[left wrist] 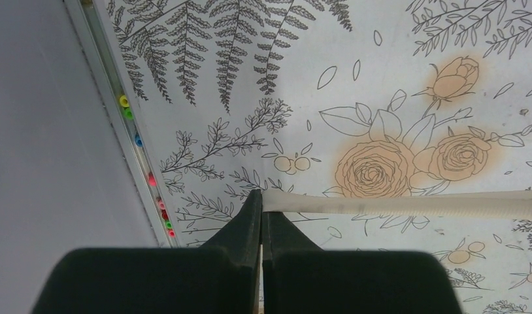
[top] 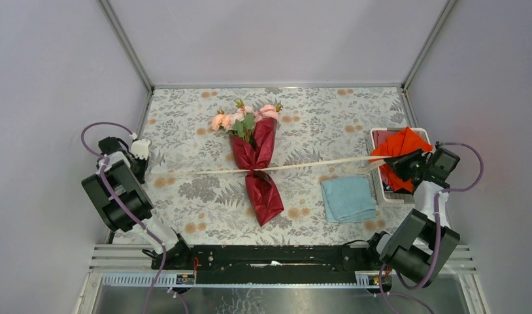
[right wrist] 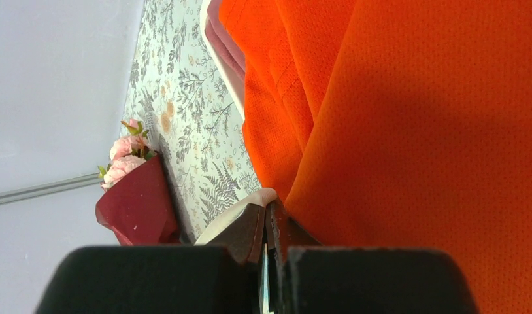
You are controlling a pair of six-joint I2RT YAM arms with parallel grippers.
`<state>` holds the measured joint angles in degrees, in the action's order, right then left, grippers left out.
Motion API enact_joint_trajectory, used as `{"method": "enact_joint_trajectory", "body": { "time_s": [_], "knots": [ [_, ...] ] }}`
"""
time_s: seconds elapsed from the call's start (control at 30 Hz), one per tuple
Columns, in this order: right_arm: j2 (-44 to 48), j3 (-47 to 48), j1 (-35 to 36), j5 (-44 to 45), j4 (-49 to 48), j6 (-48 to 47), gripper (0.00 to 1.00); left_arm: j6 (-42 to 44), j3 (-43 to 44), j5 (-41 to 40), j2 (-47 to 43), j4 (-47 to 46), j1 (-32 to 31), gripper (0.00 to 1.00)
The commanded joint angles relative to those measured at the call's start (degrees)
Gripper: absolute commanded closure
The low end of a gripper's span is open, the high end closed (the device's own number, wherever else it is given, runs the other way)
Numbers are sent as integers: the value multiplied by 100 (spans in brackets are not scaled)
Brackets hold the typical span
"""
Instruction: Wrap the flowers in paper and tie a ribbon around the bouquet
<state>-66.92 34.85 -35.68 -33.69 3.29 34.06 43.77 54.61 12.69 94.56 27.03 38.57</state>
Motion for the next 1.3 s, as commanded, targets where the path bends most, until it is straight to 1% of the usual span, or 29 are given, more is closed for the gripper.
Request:
{"method": "enact_joint_trajectory", "body": {
  "time_s": [0.0, 0.27, 0.37, 0.4, 0.43, 0.5, 0.57, 0.67, 0.73, 0.83, 0.9, 0.93, 0.97, 1.03, 1.07, 1.1, 1.13, 1.17, 1.2, 1.23, 1.27],
  "knots": [
    [-19, 424, -440, 1008, -1130, -65, 100, 320, 155, -1085, 25, -1160, 371, 100],
    [-73, 446, -493, 972, -1131, -83, 100, 408, 209, -1105, 151, -1243, 543, 100],
    [-29, 466, -393, 772, -1111, -94, 100, 415, 262, -936, 132, -1027, 551, 100],
    [-1, 501, -140, 776, -1084, -112, 100, 388, 309, -755, 100, -851, 534, 100],
    [55, 613, 258, 907, -956, -263, 100, 350, 347, -602, 29, -691, 475, 100],
    [151, 896, 1540, 1412, -623, -718, 100, 283, 402, -372, -160, -373, 228, 100],
    [122, 1134, 2601, 1644, -456, -974, 100, 171, 544, -44, -416, 104, -191, 100],
    [-80, 1372, 3687, 1765, -427, -1019, 100, -126, 1124, 905, -823, 1214, -1066, 100],
    [-328, 1575, 4435, 1816, -396, -1264, 100, -345, 1647, 1436, -1058, 1795, -1743, 100],
    [-807, 2027, 5495, 1668, 99, -1799, 100, -543, 2483, 2188, -1349, 2518, -2667, 100],
    [-1116, 2303, 6078, 1429, 452, -2288, 100, -639, 3022, 2851, -1506, 2926, -3050, 100],
    [-1230, 2397, 6285, 1271, 632, -2521, 100, -706, 3305, 3221, -1580, 3078, -3137, 100],
    [-1333, 2452, 6458, 1080, 814, -2756, 98, -833, 3554, 3541, -1642, 3168, -3169, 100],
    [-1494, 2505, 6734, 987, 1281, -3191, 87, -1103, 4183, 3987, -1753, 3339, -3175, 100],
    [-1563, 2534, 6825, 1122, 1547, -3350, 77, -1210, 4435, 4160, -1772, 3464, -3179, 100],
    [-1626, 2568, 6884, 1477, 1814, -3603, 64, -1276, 4703, 4356, -1770, 3641, -3180, 100],
    [-1692, 2624, 6928, 1946, 2043, -3730, 50, -1321, 4916, 4555, -1754, 3808, -3188, 100],
    [-1735, 2676, 6935, 2439, 2164, -3798, 26, -1360, 5070, 4736, -1756, 3948, -3206, 100],
    [-1728, 2721, 6939, 2807, 2156, -3861, 15, -1377, 5191, 4909, -1764, 4077, -3236, 100],
    [-1668, 2736, 6945, 2984, 2013, -3925, 8, -1373, 5280, 5045, -1766, 4200, -3267, 100],
    [-1577, 2731, 6953, 2909, 1746, -4002, 2, -1377, 5366, 5162, -1773, 4306, -3285, 100]
  ]
}}
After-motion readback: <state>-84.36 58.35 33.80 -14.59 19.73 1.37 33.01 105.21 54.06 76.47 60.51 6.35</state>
